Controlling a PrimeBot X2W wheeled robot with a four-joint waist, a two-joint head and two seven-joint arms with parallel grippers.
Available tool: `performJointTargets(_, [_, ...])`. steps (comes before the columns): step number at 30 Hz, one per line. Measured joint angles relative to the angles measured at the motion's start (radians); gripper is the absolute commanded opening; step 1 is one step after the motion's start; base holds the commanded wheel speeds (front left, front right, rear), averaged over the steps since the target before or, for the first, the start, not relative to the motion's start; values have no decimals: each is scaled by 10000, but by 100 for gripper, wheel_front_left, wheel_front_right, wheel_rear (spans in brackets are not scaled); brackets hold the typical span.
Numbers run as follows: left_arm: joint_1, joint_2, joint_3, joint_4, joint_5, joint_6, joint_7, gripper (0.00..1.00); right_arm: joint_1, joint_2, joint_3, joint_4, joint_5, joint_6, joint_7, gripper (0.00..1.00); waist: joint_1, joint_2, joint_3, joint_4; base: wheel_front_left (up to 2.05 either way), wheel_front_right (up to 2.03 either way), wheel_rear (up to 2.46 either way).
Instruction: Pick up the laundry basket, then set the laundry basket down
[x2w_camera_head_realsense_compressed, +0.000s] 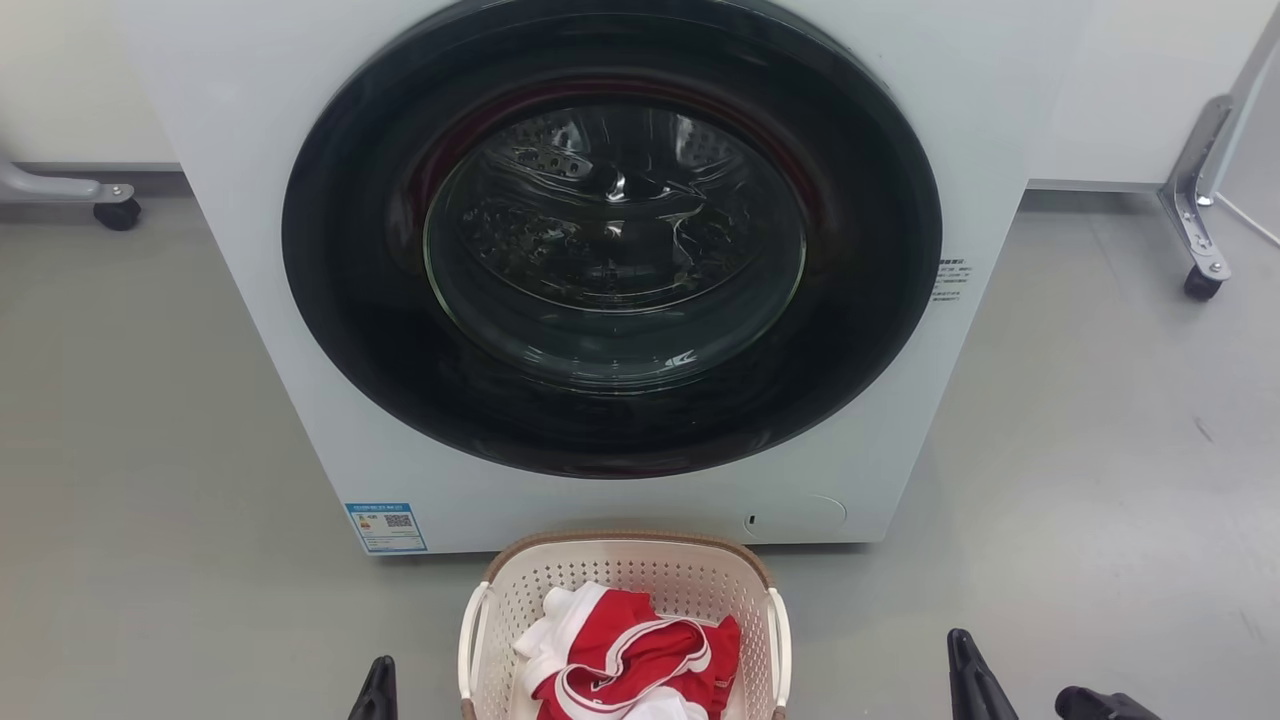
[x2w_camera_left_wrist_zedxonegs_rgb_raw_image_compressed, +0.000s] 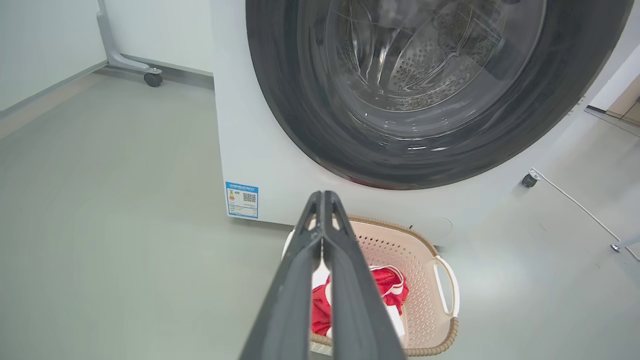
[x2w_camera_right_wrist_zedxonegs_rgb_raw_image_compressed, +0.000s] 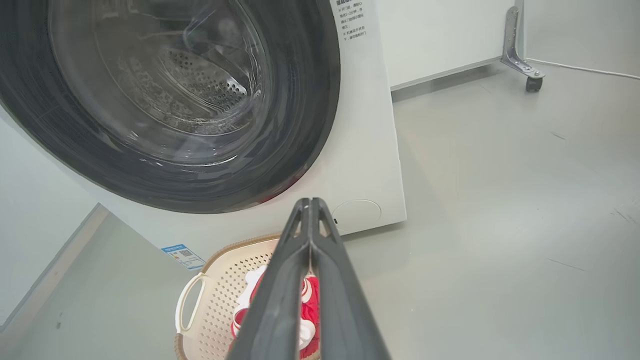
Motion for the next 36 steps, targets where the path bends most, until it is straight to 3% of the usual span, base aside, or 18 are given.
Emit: performJointTargets(36, [-662, -316, 1373, 215, -4951, -924, 1425, 0, -575, 77, -1793, 201, 4959, 938, 1463, 0, 0, 0, 114, -216, 0, 0, 0])
